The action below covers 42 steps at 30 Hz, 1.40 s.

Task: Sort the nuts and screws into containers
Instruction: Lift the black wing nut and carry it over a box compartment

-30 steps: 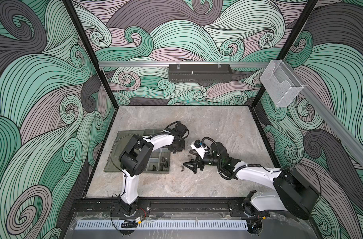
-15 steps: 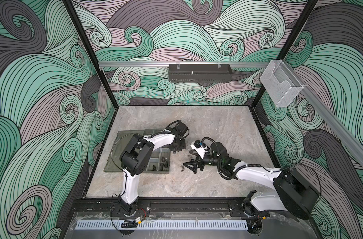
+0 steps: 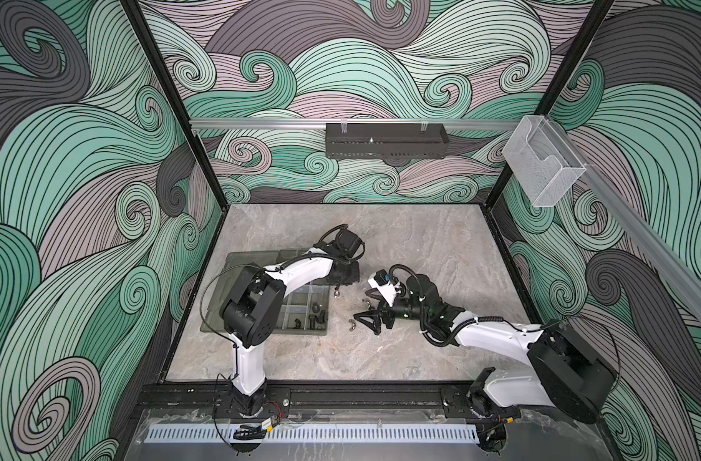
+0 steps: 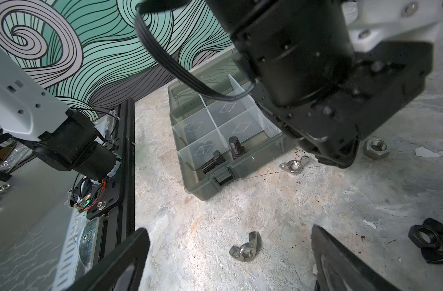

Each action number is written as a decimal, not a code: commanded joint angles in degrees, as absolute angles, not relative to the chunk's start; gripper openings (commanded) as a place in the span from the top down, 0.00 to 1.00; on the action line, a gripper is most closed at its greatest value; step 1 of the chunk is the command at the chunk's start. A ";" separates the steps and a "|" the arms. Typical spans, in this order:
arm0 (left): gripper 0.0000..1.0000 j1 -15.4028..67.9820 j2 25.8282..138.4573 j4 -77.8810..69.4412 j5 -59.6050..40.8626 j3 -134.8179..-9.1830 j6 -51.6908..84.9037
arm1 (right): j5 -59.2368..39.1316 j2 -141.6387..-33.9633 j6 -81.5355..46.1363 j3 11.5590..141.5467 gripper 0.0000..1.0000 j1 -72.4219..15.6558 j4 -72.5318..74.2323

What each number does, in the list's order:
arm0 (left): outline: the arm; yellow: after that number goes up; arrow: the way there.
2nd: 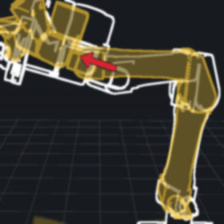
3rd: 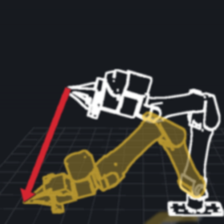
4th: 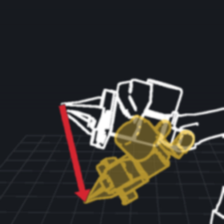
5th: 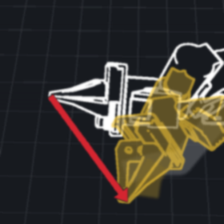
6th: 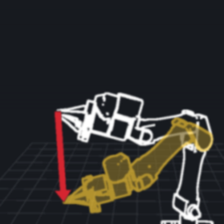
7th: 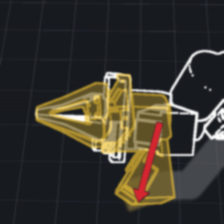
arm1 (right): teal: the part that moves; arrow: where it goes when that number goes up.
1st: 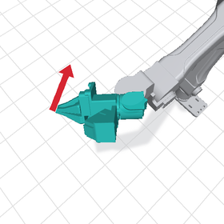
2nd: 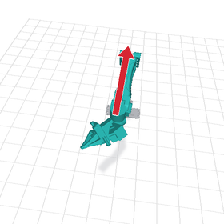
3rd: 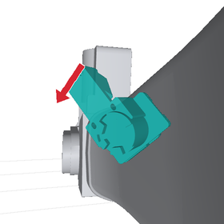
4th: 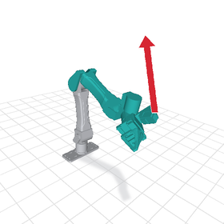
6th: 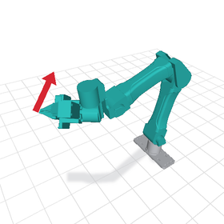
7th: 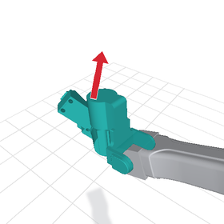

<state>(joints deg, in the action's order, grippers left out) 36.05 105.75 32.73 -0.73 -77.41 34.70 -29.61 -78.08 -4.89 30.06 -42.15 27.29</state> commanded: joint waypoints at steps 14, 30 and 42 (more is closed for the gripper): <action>0.93 35.68 79.68 46.45 9.01 -62.07 33.82 | -25.95 -81.40 -8.85 32.84 0.01 -36.33 23.71; 0.92 32.70 69.17 52.41 12.86 -49.27 36.85 | -29.53 -81.78 -6.33 33.07 0.01 -39.46 24.96; 0.92 31.11 75.61 49.65 11.43 -49.50 34.87 | -29.19 -81.57 -6.59 32.88 0.01 -39.51 25.02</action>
